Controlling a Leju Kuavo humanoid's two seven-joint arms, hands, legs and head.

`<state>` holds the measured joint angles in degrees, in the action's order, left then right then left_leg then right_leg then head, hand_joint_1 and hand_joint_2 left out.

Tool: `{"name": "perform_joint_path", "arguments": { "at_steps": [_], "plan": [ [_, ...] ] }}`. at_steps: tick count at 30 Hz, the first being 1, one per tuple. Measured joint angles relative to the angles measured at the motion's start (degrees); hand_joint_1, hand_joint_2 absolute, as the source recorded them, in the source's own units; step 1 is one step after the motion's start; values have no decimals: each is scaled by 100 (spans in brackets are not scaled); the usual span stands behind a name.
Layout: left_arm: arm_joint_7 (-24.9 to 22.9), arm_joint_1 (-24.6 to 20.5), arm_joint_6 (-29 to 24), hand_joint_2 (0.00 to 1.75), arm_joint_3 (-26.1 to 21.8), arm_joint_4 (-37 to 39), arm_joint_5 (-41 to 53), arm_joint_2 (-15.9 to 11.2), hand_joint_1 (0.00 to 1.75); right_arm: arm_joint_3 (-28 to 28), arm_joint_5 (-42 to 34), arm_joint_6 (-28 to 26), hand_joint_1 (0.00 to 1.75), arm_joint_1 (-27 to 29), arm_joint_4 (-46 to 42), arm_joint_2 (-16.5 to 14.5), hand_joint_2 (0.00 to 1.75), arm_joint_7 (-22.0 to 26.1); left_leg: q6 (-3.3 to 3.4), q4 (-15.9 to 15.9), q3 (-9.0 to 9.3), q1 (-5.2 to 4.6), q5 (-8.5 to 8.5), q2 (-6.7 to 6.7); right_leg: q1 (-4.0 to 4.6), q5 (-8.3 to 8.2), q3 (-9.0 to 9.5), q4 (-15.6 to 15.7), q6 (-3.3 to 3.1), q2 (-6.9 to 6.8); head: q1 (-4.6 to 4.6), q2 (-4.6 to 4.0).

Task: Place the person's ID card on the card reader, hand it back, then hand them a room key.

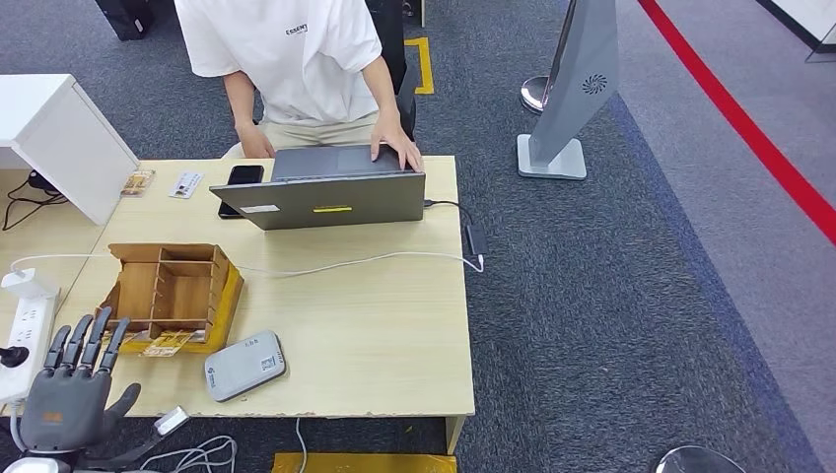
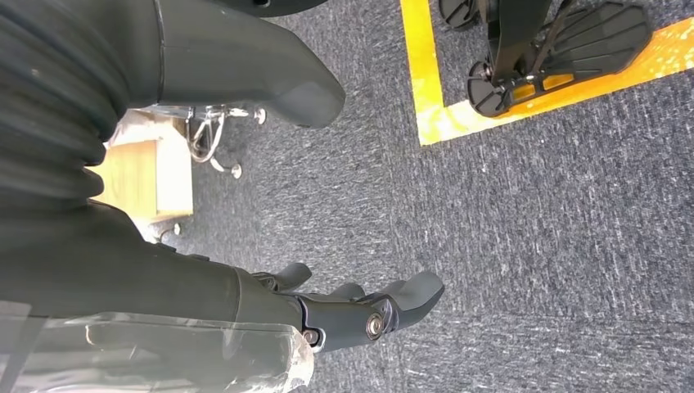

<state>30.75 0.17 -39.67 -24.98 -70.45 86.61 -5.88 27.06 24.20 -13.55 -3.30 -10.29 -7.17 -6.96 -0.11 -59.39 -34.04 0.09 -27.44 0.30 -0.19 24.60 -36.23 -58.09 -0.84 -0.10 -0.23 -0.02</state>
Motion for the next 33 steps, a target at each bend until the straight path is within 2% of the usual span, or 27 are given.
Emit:
{"name": "perform_joint_path", "arguments": {
  "at_steps": [7,13,22,33],
  "plan": [
    [-102,-66,0,175,-62,-2,62,60,0,0,39,1,0,-1,0,0,175,-7,-1,0,1,0,1,0,0,0,0,0,0,0,0,0],
    [-436,-205,2,175,-25,2,181,107,0,0,138,18,0,-2,0,0,175,-28,-2,-1,2,0,3,0,0,-2,0,0,-1,0,0,0],
    [-909,-460,2,175,360,55,245,185,0,0,256,6,0,-8,0,0,175,-40,-1,-1,3,-1,4,0,0,-3,0,0,-2,0,1,0],
    [-1054,-589,2,175,761,192,285,232,0,0,298,13,0,-14,0,0,175,-43,-1,-1,3,-1,4,0,0,-3,0,0,-2,0,0,0]
  ]
}}
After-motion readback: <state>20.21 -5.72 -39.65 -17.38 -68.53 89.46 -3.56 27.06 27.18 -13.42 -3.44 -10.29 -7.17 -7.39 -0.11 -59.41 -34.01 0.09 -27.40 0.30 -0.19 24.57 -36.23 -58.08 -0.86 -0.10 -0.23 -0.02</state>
